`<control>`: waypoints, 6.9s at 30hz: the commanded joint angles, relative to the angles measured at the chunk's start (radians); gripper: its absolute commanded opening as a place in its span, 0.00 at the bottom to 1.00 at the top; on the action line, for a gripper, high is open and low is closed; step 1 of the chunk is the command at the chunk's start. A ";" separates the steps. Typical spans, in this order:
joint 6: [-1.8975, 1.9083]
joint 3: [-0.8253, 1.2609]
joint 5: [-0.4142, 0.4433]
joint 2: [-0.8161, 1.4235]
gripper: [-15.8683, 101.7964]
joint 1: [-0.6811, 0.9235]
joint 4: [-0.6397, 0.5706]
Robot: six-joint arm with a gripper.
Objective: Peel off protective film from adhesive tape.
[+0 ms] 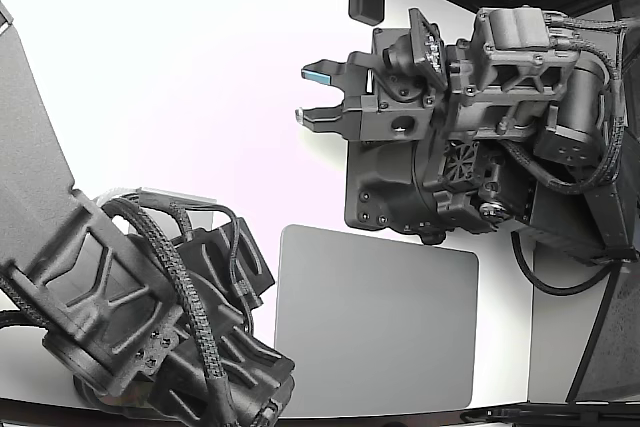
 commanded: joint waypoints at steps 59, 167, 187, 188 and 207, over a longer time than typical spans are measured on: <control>-1.269 -0.060 0.500 -0.196 0.04 0.468 -0.041; -1.017 -0.193 0.841 -0.793 0.04 0.851 -0.298; -0.999 -0.199 0.841 -0.802 0.04 0.856 -0.293; -0.999 -0.199 0.841 -0.804 0.04 0.856 -0.293; -0.999 -0.210 0.850 -0.811 0.04 0.857 -0.281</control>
